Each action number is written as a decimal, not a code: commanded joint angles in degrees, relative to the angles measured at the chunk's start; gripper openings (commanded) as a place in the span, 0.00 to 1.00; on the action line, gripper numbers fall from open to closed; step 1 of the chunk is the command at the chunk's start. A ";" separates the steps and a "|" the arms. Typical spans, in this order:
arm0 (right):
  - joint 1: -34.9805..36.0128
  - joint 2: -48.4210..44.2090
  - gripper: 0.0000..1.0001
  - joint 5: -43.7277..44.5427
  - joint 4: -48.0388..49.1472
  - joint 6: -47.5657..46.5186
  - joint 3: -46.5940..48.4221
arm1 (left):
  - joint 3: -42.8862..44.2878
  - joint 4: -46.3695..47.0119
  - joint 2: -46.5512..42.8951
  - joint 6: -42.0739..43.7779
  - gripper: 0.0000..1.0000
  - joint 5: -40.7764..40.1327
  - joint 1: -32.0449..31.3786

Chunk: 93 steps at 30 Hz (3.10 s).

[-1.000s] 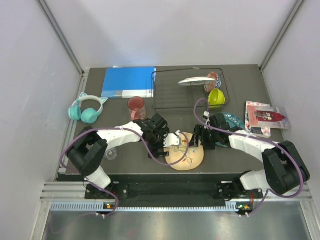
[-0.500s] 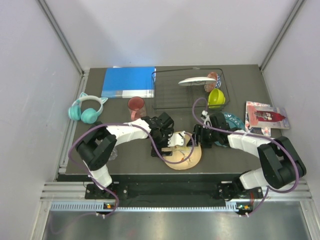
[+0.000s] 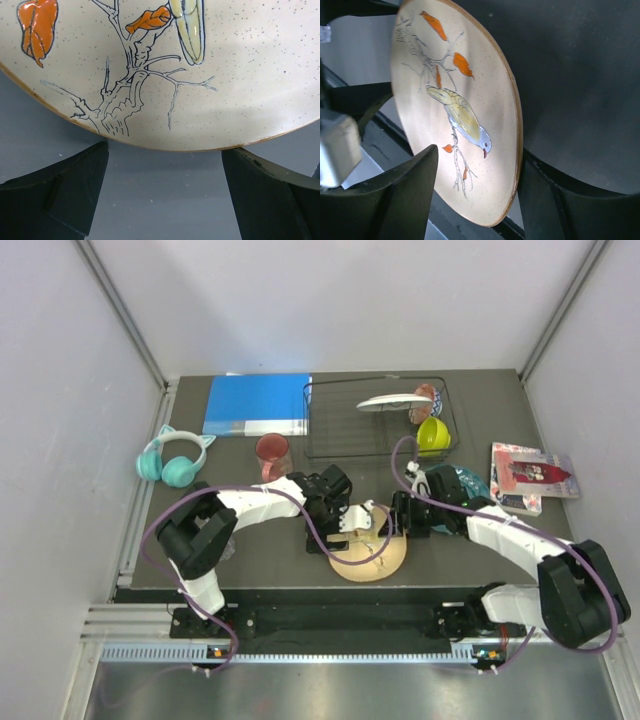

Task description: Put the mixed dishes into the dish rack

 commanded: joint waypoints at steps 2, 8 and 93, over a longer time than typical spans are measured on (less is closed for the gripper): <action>1.44 -3.15 0.59 -9.76 2.61 1.82 4.75 | 0.47 15.31 3.93 -2.23 0.99 3.99 -1.39; 1.61 -1.57 0.48 -11.26 5.42 2.97 5.01 | 0.39 15.58 3.58 -2.76 0.99 3.73 -1.39; 17.17 -6.31 0.00 43.41 17.99 -106.20 29.28 | 11.28 -3.06 -20.06 -25.61 0.99 15.24 43.87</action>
